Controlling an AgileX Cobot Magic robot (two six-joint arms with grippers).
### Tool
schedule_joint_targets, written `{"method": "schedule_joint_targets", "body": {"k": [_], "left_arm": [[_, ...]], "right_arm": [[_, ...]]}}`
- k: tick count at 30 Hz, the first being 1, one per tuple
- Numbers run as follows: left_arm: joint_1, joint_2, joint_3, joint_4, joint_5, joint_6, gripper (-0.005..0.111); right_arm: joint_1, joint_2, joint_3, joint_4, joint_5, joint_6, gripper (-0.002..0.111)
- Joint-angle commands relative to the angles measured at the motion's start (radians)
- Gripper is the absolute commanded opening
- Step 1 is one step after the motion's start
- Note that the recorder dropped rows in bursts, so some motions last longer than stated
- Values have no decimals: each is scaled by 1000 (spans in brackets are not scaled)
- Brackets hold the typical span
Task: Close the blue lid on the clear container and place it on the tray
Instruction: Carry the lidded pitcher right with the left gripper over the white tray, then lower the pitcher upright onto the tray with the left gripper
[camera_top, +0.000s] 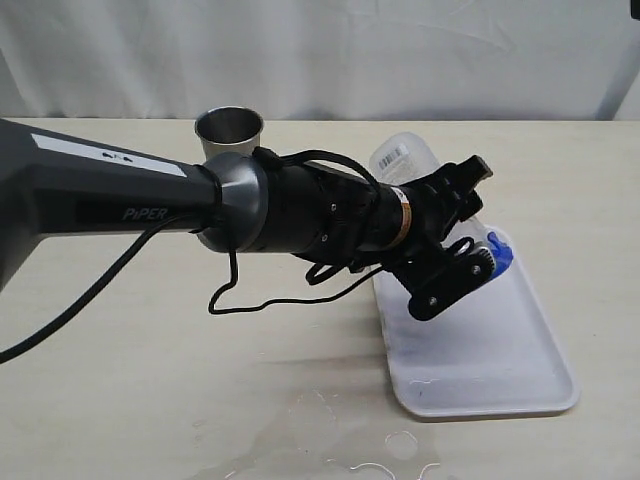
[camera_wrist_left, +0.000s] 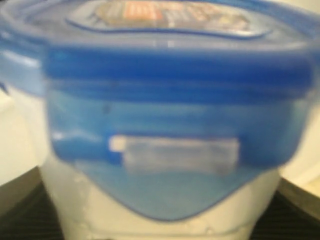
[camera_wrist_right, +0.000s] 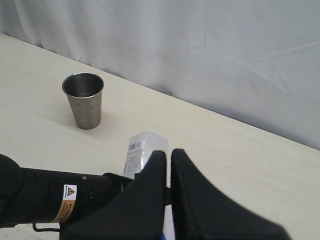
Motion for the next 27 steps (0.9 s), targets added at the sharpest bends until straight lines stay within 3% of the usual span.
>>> {"method": "schedule_joint_targets", "body": {"k": [1, 8, 17, 19, 22, 27], "left_arm": [[-3, -6, -9, -7, -21, -6, 0], [-3, -6, -9, -79, -72, -10, 0], [-1, -6, -9, -678, -224, -196, 0], [3, -6, -9, -765, -273, -300, 0], [12, -6, -9, -779, -358, -513, 0], [61, -6, -9, -608, -568, -958, 0]], "right_arm": [[-7, -2, 5, -8, -7, 1, 4], [-7, -2, 5, -8, -1, 1, 4], [-7, -2, 5, -8, 4, 1, 4], [-7, -2, 5, -8, 4, 1, 4], [-7, -2, 6, -8, 8, 1, 4], [-7, -2, 11, -31, 24, 5, 4]]}}
